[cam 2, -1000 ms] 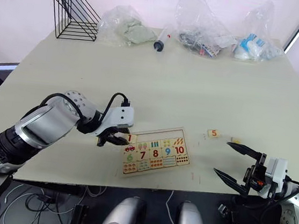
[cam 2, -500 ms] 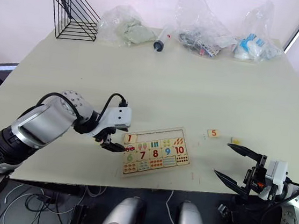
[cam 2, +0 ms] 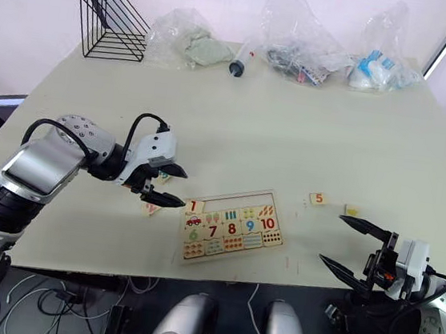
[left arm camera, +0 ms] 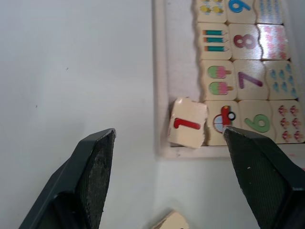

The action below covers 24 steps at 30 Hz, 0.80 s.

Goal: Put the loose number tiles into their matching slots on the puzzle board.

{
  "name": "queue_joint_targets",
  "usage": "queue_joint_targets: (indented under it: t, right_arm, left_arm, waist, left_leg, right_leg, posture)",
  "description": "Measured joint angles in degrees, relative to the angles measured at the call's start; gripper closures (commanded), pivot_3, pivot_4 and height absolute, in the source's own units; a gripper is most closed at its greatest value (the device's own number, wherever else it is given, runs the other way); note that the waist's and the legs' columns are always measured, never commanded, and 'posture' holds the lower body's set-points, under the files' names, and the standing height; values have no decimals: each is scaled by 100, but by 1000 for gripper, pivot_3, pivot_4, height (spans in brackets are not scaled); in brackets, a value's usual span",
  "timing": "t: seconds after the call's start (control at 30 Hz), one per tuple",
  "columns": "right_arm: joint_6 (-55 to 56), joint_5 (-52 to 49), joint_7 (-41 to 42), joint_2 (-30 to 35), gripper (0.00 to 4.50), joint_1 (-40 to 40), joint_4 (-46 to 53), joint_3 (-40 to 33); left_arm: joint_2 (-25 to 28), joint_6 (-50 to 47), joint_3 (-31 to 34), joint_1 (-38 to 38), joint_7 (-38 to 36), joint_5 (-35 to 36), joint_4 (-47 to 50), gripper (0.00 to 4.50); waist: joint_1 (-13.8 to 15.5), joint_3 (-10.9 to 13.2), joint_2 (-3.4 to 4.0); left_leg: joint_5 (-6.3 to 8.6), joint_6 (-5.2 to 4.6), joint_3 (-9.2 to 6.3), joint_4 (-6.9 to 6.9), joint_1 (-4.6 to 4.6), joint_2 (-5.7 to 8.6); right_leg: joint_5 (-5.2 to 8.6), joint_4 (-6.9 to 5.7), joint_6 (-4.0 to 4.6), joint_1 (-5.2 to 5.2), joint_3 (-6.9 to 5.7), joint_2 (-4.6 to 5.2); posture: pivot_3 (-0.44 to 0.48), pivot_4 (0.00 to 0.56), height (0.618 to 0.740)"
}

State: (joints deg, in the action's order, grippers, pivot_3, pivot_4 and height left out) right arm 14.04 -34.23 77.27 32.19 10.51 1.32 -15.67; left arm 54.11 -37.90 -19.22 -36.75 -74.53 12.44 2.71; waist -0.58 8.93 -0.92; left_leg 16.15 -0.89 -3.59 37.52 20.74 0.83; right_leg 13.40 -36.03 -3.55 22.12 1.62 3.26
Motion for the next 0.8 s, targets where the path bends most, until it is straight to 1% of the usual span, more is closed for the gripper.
queue_joint_targets:
  t: [0.13, 0.17, 0.27, 0.3, 0.37, 0.43, 0.47, 0.57, 0.8]
  right_arm:
    - [0, -4, 5, 17, 0, 16, 0, -4]
    - [-1, -4, 5, 17, 0, 21, 0, -5]
    - [-1, -7, 8, 33, 0, 52, 0, -8]
    - [-1, -8, 10, 45, 0, 58, 0, -11]
    - [0, -9, 11, 57, 0, 81, 0, -25]
    - [0, -9, 11, 62, 0, 106, -1, -59]
    - [0, -9, 11, 66, 0, 110, -3, -78]
    - [1, -9, 11, 67, 0, 121, -4, -100]
    - [4, -9, 1, 67, 0, 168, -4, -105]
  left_arm:
    - [-328, 1001, 149, 60, 124, -137, -710, 676]
    - [-376, 1114, 149, 83, 128, -166, -817, 676]
    - [-489, 1569, 154, 107, 25, -212, -1197, 1438]
    - [-495, 1727, 164, 114, -66, -213, -1303, 2065]
    - [-498, 1916, 202, 119, -192, -206, -1423, 3007]
    - [-534, 2061, 313, 123, -313, -170, -1638, 4058]
    - [-591, 2081, 365, 121, -345, -146, -1766, 4477]
    - [-734, 2423, 372, 130, -473, -165, -2004, 4477]
    - [-853, 2859, 369, 132, -673, -221, -2130, 4477]
  waist:
    - [-2, 0, 0]
    - [-3, 0, 0]
    - [-5, 0, 0]
    - [-6, 0, 0]
    - [-5, 0, 0]
    - [-5, -1, 1]
    - [-4, -1, 1]
    - [-3, -1, 0]
    - [-5, -1, 0]
  left_leg:
    - [0, 0, 0, 0, -1, 0]
    - [0, 0, 0, 0, 0, 0]
    - [0, 0, 1, 0, 0, 0]
    - [0, 0, 2, 0, 0, 0]
    - [0, 0, 2, 0, 0, 0]
    - [0, 0, 2, 0, -1, 0]
    - [0, 0, 2, 0, -1, 1]
    - [0, 0, 2, 3, -1, 1]
    - [0, 0, 2, 3, -2, 1]
  right_leg:
    - [0, 0, 0, 0, 1, 0]
    - [0, 0, 0, 0, 0, 0]
    - [0, 0, 0, 0, 0, 0]
    - [0, 0, 0, 0, 1, 0]
    - [0, 0, 0, 0, 0, 0]
    - [0, -3, 0, 0, 0, 0]
    - [0, -4, 0, 0, 0, 0]
    - [-1, -6, 0, 0, 0, 0]
    - [-1, -10, 0, 0, 0, 0]
  posture:
    - [0, 150, 740]
    - [0, 150, 740]
    - [0, 150, 740]
    - [0, 150, 740]
    - [0, 150, 740]
    - [0, 150, 740]
    - [0, 150, 740]
    - [0, 150, 740]
    - [0, 150, 740]
